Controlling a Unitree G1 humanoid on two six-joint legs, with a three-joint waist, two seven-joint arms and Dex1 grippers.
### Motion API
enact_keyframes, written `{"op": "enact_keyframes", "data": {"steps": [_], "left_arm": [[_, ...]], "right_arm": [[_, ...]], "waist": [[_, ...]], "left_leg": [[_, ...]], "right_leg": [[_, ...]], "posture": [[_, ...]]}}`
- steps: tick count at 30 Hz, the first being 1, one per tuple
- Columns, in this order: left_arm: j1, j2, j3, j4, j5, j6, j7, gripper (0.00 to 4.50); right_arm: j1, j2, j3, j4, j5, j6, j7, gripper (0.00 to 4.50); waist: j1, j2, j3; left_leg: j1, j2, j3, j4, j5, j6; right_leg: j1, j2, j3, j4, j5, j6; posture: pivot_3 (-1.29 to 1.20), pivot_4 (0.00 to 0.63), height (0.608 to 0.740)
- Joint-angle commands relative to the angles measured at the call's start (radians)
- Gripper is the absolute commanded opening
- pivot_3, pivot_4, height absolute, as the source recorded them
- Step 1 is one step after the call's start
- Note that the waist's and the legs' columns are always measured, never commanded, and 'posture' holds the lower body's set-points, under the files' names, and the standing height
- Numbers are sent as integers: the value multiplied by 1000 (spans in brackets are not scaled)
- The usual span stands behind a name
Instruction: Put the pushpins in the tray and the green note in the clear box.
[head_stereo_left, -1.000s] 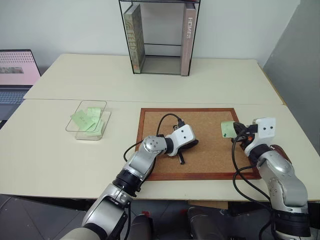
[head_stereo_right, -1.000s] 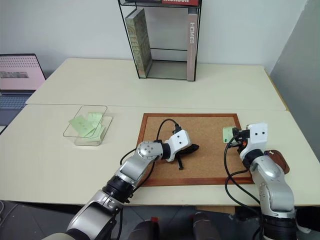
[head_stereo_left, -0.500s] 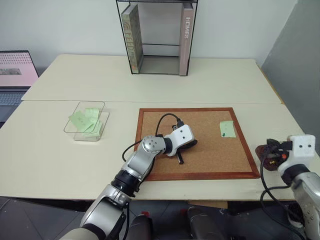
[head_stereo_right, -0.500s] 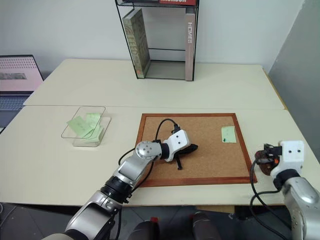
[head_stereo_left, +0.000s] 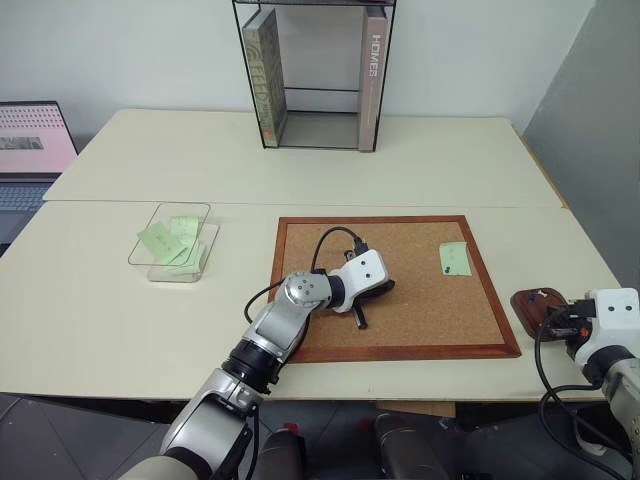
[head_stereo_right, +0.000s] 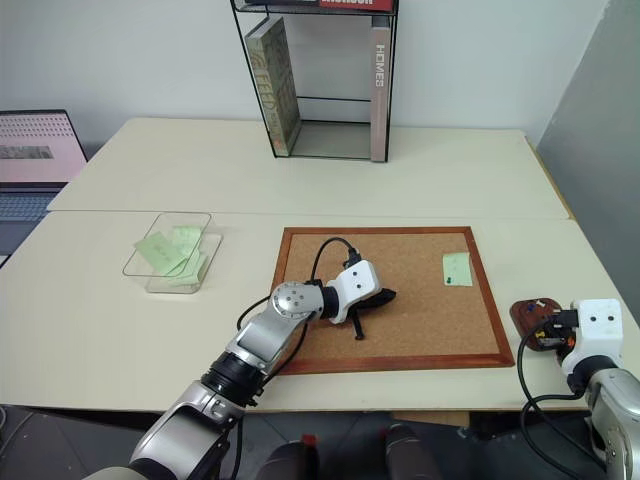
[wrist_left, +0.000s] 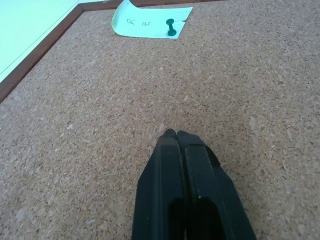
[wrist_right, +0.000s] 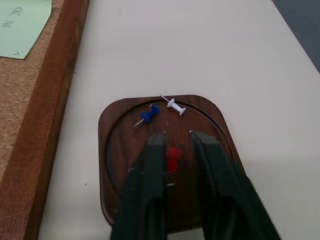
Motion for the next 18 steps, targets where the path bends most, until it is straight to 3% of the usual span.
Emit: {"op": "enact_keyframes", "data": {"steps": [1,11,18], "left_arm": [[8,-1,-13,-3,10,15,2,0],[9,-9,-2,-2,5,20,14,0],[3,-8,-2,1,3,17,17,0]], "right_arm": [[-26,-21,-5,21,1,3,13,1744],[-29,-28,-19,19,-10,2,18,3833],[-33,-13,-51,-19,8,-39,27,3938]], "waist": [[0,0,0],[0,0,0],[1,0,0]], "left_leg": [[0,0,0,0,0,0],[0,0,0,0,0,0],[0,0,0,0,0,0]], "right_leg": [[0,0,0,0,0,0],[0,0,0,0,0,0],[0,0,0,0,0,0]], "posture": [[0,150,740],[0,150,740],[0,150,740]]}}
